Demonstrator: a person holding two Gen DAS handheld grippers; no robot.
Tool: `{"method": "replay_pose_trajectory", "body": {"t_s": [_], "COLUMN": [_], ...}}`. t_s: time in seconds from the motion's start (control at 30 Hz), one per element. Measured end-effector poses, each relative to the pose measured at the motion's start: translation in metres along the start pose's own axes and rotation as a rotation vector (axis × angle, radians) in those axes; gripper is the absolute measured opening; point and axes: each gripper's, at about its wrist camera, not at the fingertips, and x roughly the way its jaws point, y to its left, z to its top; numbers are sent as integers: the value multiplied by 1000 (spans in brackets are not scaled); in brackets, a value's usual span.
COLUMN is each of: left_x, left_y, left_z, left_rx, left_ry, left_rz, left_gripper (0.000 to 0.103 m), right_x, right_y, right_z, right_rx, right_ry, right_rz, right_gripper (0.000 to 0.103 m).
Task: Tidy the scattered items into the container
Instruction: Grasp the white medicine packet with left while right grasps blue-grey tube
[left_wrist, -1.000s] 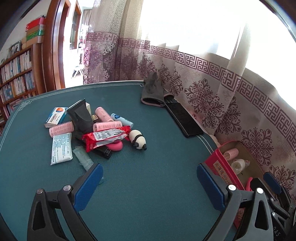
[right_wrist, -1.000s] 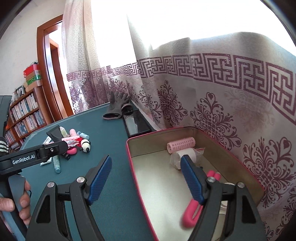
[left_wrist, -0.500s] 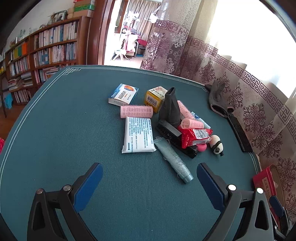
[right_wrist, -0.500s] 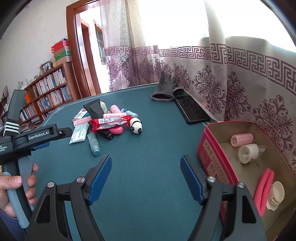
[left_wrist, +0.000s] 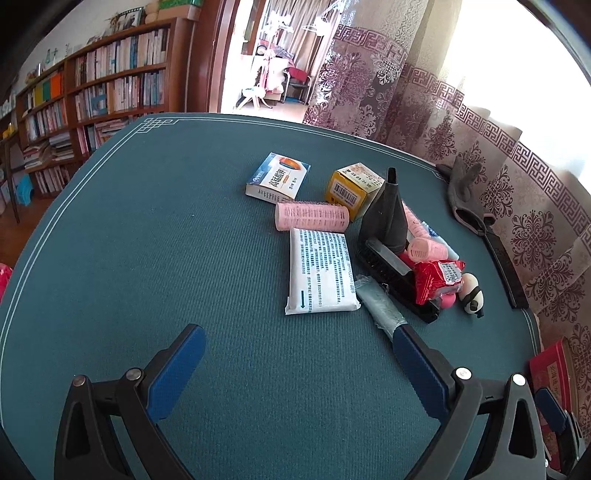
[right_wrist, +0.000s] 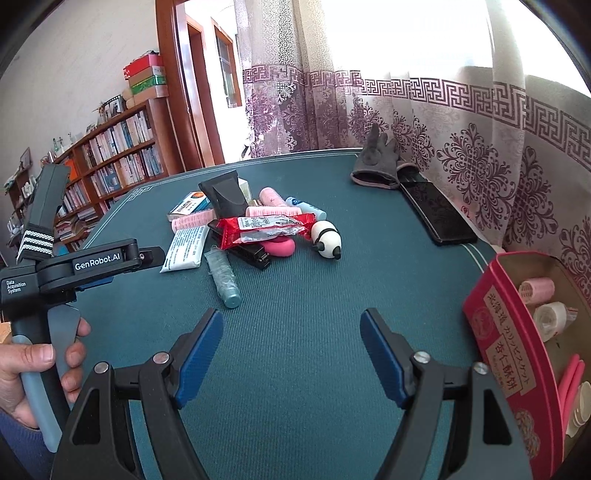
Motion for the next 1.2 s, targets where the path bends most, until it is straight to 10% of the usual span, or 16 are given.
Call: {"method": "replay_pose_trajectory", "body": {"t_s": [0.97, 1.2], "left_x": [75, 81], "left_y": [-31, -29], "left_z": [46, 44], "left_rx": [152, 184], "left_ry": [16, 10], "left_rz": [95, 108], "left_gripper": [102, 50], "right_x": [35, 49], "right_y": [5, 14], "right_z": [6, 16], "right_rx": [0, -33], "right_ry": [54, 58], "right_rz": [37, 57], "right_gripper": [80, 80]}}
